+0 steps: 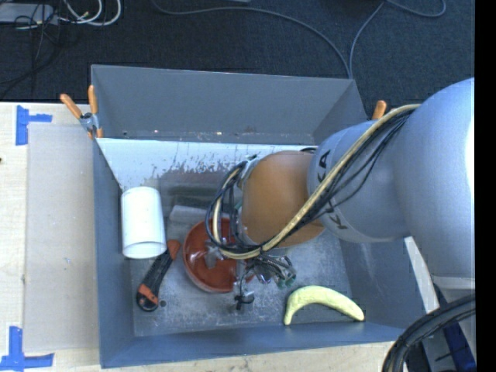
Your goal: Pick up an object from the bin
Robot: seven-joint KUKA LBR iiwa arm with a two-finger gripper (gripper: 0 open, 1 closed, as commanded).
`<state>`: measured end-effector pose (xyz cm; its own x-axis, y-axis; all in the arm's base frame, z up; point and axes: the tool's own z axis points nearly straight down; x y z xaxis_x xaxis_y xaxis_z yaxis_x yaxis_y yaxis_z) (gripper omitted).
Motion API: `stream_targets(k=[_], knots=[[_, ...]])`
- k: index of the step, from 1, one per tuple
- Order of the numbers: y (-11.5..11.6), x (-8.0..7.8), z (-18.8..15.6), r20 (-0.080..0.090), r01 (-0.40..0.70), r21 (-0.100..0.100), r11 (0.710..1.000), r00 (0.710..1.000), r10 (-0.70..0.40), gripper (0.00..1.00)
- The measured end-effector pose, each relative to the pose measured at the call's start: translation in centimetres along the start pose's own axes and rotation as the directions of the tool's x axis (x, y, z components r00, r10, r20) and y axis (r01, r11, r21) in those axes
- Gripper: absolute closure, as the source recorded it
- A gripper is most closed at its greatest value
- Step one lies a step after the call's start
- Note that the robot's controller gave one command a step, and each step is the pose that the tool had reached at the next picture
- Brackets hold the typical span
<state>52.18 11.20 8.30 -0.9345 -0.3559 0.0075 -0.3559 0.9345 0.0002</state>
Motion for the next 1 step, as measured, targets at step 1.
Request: stream_targets(k=[1], knots=[[0.27,0.52,-5.08,-0.006,0.000,-0.002,1.000,1.000,0.000,0.00]])
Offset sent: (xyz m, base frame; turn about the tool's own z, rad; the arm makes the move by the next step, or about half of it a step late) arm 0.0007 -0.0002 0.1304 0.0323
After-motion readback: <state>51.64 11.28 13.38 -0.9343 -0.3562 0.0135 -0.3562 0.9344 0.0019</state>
